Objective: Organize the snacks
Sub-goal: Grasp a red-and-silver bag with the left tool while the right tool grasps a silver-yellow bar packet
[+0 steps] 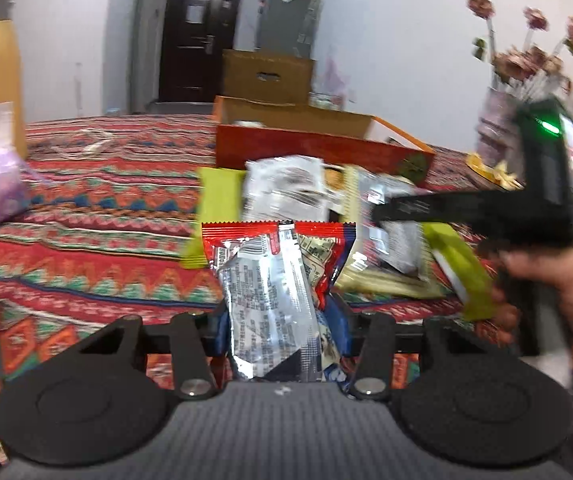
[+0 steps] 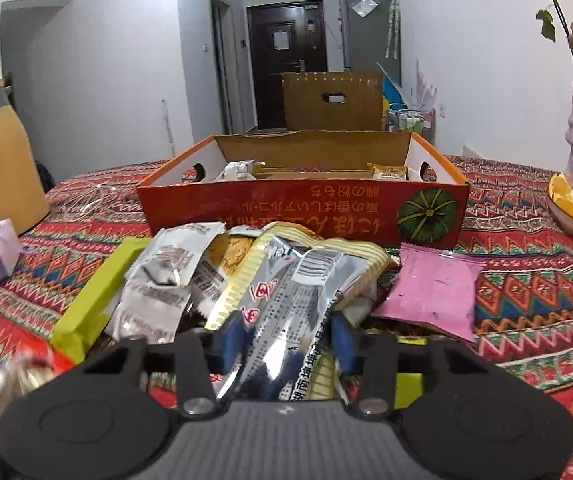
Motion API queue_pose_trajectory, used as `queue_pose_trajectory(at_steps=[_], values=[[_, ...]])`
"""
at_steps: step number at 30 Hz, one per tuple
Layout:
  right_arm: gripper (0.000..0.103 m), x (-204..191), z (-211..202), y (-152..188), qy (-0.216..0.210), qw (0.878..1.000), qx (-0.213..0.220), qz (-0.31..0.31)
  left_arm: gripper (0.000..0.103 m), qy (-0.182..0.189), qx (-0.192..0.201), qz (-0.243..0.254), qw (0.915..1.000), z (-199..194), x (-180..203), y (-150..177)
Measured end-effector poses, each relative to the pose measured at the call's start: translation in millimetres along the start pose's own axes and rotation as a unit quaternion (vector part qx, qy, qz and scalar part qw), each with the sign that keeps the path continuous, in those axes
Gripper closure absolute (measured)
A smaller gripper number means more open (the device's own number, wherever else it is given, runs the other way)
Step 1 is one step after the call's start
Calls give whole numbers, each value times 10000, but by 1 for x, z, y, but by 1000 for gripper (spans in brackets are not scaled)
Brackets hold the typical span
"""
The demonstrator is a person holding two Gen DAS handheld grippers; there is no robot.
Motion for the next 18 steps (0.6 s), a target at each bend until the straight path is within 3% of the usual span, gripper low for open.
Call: queue_pose_trajectory(at_steps=[1, 8, 13, 14, 15, 16, 18], values=[[84, 1, -8, 1, 20, 10000, 40, -81, 55, -45, 69, -35, 10000, -6, -2, -1], [88, 14, -72, 42, -263, 9993, -134, -217, 55, -123, 212, -56, 9997, -37, 11, 8], [88, 17, -122, 70, -562, 9952, -322, -734, 55, -212, 230, -142, 9994, -58, 18, 17], [86, 18, -129, 77, -582, 9937, -421, -855, 55, -257, 230, -130, 9993, -61, 20, 19], [76, 22, -134, 83, -529, 9927, -502, -963, 55, -277, 235, -115, 9993, -63, 22, 20], [60, 29, -139, 89, -398, 9932, -520, -962, 55, -285, 250, -111, 9992, -66, 24, 22], [38, 40, -147, 95, -272, 9972, -420, -555, 55, -291, 275, -114, 9991, -70, 28, 24]])
Point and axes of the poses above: each gripper's, at about its wrist camera, not at the fingertips, and z roughly the way its jaws point, x to its right, y to its underside, the point moved 7 cm from there along z, roughly the way its jaws point, and after that the axes turned 3 degrees about y, right-handed, at the moved point
